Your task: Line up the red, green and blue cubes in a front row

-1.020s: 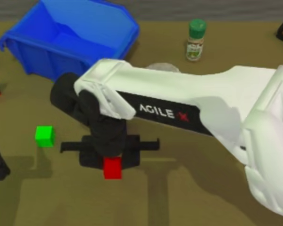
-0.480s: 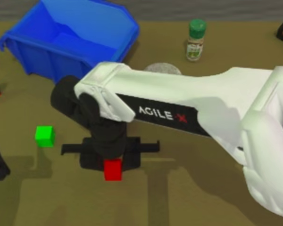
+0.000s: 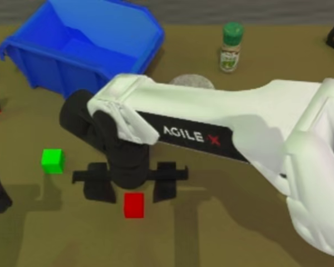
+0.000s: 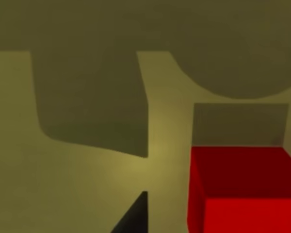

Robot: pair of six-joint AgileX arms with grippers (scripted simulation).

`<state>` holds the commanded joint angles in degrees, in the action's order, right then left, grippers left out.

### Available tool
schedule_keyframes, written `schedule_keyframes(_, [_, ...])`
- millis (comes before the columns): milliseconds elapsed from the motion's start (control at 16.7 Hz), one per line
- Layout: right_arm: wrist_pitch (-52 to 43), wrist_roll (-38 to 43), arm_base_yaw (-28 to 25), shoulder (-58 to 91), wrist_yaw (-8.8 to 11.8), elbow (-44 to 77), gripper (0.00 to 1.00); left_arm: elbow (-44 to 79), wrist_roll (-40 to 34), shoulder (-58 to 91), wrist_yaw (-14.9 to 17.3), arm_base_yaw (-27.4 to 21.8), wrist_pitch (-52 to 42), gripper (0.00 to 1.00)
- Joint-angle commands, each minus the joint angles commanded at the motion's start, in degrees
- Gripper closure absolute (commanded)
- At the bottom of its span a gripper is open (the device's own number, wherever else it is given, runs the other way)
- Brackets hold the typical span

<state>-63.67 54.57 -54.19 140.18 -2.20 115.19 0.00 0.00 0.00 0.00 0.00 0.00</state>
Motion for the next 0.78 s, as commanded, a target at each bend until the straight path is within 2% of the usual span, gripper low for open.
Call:
schedule_keyframes(600, [-0.20,-0.01,0.11,-0.03,0.00,0.20,0.00,0.00,0.00,0.00,0.00,0.00,0.00,0.00])
schedule_keyframes(780, [-4.18,0.12,-0.15,-0.49,-0.02,3.85,0.00,0.00,0.00,0.00,0.00,0.00,0.00,0.00])
